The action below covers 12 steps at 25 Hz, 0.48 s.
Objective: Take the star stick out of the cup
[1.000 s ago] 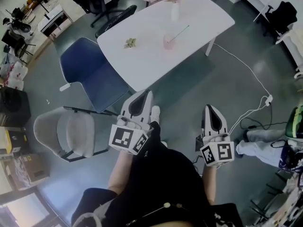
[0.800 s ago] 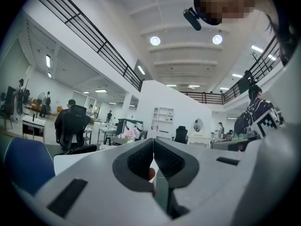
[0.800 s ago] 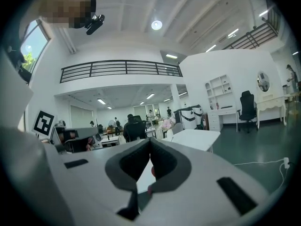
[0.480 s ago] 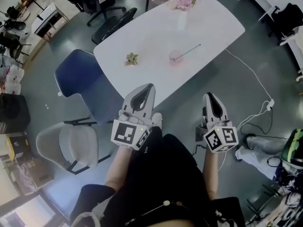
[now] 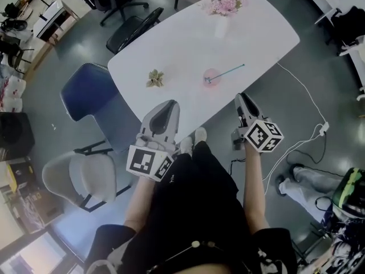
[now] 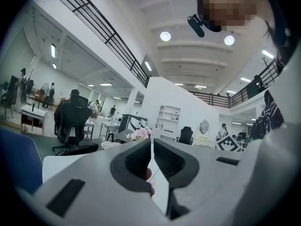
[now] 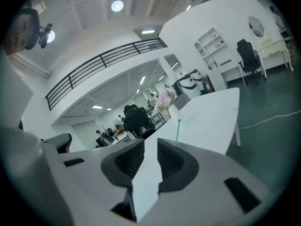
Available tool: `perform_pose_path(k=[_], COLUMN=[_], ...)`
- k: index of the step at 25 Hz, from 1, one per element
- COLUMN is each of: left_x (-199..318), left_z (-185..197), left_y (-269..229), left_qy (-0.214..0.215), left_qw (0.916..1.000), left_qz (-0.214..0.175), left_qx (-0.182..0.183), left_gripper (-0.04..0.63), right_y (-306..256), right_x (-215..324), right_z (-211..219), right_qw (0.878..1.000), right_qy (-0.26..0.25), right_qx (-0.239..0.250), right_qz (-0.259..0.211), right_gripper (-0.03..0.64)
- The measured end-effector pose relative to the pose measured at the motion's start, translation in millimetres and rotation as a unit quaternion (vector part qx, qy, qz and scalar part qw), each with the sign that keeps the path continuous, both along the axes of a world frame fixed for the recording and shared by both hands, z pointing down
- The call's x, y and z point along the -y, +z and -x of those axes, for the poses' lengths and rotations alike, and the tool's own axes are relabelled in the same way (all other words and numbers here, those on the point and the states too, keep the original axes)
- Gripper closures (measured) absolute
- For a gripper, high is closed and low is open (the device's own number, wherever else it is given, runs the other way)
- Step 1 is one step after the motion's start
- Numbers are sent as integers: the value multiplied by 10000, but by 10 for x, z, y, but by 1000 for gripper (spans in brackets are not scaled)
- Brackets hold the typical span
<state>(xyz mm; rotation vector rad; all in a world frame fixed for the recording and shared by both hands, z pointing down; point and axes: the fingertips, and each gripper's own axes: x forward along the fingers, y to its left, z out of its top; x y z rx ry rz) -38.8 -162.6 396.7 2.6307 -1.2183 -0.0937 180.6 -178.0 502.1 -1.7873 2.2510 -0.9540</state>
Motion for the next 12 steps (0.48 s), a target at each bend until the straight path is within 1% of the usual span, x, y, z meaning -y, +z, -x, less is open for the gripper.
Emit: perform_pose_path(k=[4,6,9,12], left_x=[151,240,369,392], left_z=[-19,-22,12,73], left_y=[-10,4,36,58], left_qy=[-237,-343,-515,-677], left_qw=[9997,9994,9986,9975], left_qz=[75,99,134,170], left_qx=[-33,-7,70,137], left_gripper=[588,588,588,588], right_y=[373,596,925,1166], right_x=[369,549,788,918], right_z=[-121,-162,-179,-141], right_qw=[9990,9977,9947,9909], right_qy=[-118,-193,-314,-462], right_qx=[106,81,-137,-330], right_qz=[415,648,970,1220], right_gripper=[538,531,523,512])
